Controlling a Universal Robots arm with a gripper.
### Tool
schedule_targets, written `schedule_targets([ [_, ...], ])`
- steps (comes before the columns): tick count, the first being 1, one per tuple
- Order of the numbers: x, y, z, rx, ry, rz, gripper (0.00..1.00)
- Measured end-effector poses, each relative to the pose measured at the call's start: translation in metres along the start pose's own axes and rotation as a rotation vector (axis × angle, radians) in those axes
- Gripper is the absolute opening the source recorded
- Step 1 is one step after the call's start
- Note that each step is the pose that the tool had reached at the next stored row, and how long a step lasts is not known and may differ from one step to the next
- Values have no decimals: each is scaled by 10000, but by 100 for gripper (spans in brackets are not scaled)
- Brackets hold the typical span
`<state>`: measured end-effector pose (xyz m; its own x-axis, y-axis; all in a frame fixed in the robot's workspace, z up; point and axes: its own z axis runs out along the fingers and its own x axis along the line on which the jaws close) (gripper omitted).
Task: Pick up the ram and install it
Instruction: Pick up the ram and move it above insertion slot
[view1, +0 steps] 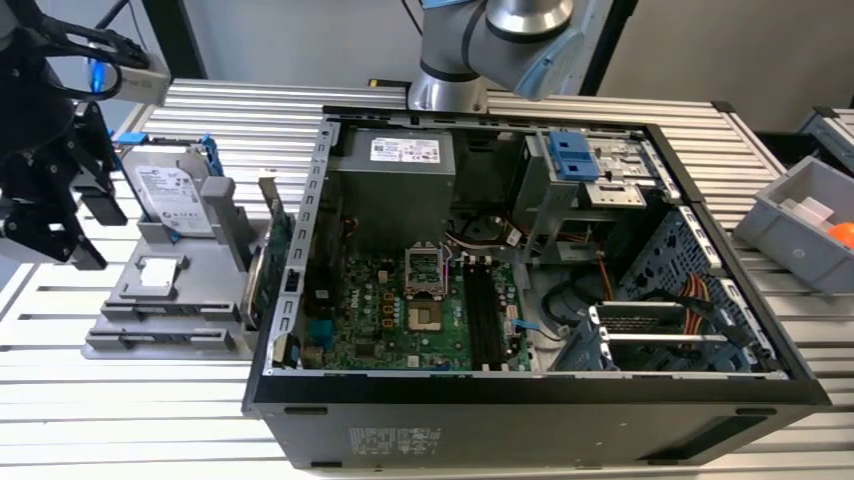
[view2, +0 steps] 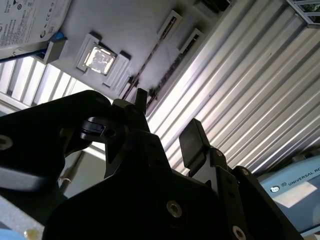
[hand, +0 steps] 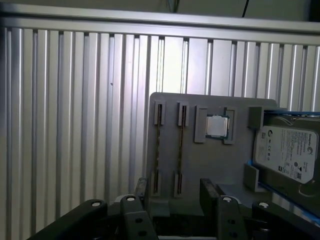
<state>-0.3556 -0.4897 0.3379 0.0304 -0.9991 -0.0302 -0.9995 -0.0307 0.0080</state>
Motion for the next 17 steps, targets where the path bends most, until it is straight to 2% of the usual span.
schedule_targets([
  [17,1,0,43,1,0,0,100],
])
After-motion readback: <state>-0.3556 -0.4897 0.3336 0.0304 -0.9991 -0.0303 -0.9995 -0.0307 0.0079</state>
